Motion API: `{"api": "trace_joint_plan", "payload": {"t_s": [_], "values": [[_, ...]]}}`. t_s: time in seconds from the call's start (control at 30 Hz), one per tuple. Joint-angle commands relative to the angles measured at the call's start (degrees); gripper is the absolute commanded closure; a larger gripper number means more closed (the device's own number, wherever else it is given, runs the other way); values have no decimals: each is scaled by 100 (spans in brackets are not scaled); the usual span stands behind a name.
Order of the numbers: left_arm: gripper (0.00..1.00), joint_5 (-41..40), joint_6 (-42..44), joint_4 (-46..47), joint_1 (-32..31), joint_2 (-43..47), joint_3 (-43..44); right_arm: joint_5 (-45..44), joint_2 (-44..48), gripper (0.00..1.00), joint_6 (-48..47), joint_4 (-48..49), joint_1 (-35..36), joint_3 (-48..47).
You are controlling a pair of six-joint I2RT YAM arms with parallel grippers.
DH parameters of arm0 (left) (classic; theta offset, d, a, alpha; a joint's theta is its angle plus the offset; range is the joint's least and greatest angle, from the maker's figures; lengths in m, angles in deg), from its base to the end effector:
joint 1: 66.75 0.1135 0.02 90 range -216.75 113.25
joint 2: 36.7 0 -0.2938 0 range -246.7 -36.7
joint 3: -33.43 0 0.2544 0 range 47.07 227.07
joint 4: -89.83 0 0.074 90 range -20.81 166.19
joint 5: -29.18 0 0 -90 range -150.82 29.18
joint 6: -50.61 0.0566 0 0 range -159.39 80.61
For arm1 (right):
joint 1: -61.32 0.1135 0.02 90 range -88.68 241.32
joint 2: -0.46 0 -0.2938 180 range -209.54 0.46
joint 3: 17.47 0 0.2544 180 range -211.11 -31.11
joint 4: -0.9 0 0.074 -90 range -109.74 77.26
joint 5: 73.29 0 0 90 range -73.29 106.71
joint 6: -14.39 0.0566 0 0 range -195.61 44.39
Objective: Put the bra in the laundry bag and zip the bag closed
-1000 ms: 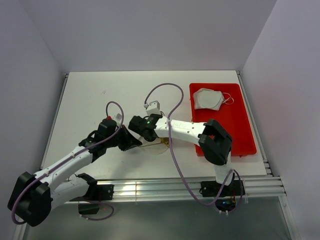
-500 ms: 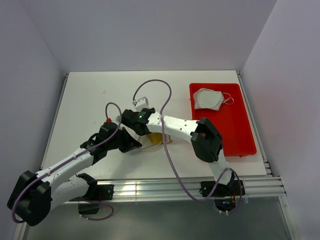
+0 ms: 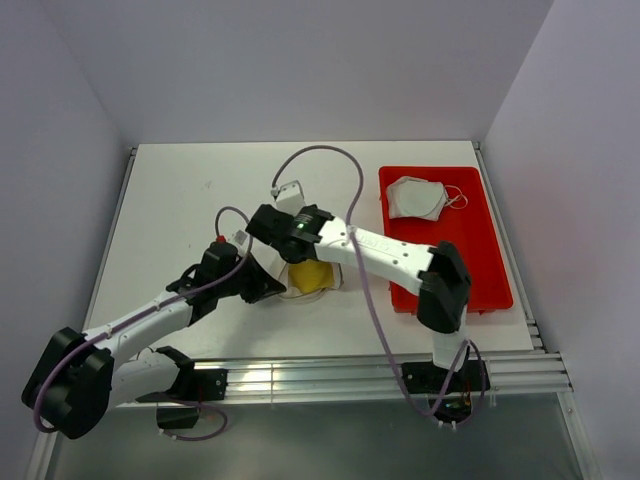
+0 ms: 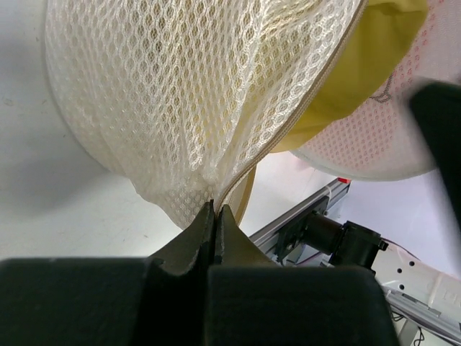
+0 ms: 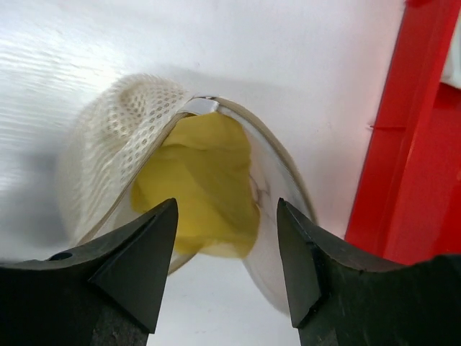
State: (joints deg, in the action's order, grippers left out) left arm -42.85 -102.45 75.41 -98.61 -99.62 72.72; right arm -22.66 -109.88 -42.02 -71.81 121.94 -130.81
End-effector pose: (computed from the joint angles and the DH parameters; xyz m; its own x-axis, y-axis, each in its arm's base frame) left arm 0.1776 -0.1310 0.1943 -0.8687 -0.4585 -0.1873 -0.1457 0.5980 -0.7882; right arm 0.2359 0.3458 0.2918 -0.6963 -0.3650 -0.6180 -0.2167 0.9278 -0.3038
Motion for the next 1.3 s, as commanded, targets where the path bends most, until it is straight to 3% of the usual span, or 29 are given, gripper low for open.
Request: {"api": "trace_joint_plan", "payload": {"t_s": [0.0, 0.3, 0.47, 0.73, 0.9, 1.0, 1.03, 1.13, 1.27], "values": [[100, 285, -83, 438, 101, -54, -60, 17, 996, 35, 96, 167, 73, 117], [100, 373, -48, 368, 232, -45, 54, -430, 2385, 34, 631, 237, 117, 1039], [100, 426, -39, 341, 259, 16, 81, -141, 3194, 32, 649, 1124, 117, 2497], [100, 435, 31, 192, 312, 104, 195, 246, 3257, 31, 562, 2583, 117, 3737], [100, 452, 58, 113, 329, 139, 256, 176, 2932, 31, 702, 3032, 125, 4011], [100, 461, 75, 95, 347, 192, 274, 175, 2773, 42, 781, 3268, 125, 4177], [100, 470, 84, 95, 355, 209, 300, 193, 2764, 60, 807, 3322, 125, 4222], [100, 487, 137, -98, 391, 271, 370, 89, 2711, 96, 834, 3175, 125, 4135], [100, 531, 233, -168, 391, 271, 476, -298, 2580, 100, 580, 2026, 125, 3144]]}}
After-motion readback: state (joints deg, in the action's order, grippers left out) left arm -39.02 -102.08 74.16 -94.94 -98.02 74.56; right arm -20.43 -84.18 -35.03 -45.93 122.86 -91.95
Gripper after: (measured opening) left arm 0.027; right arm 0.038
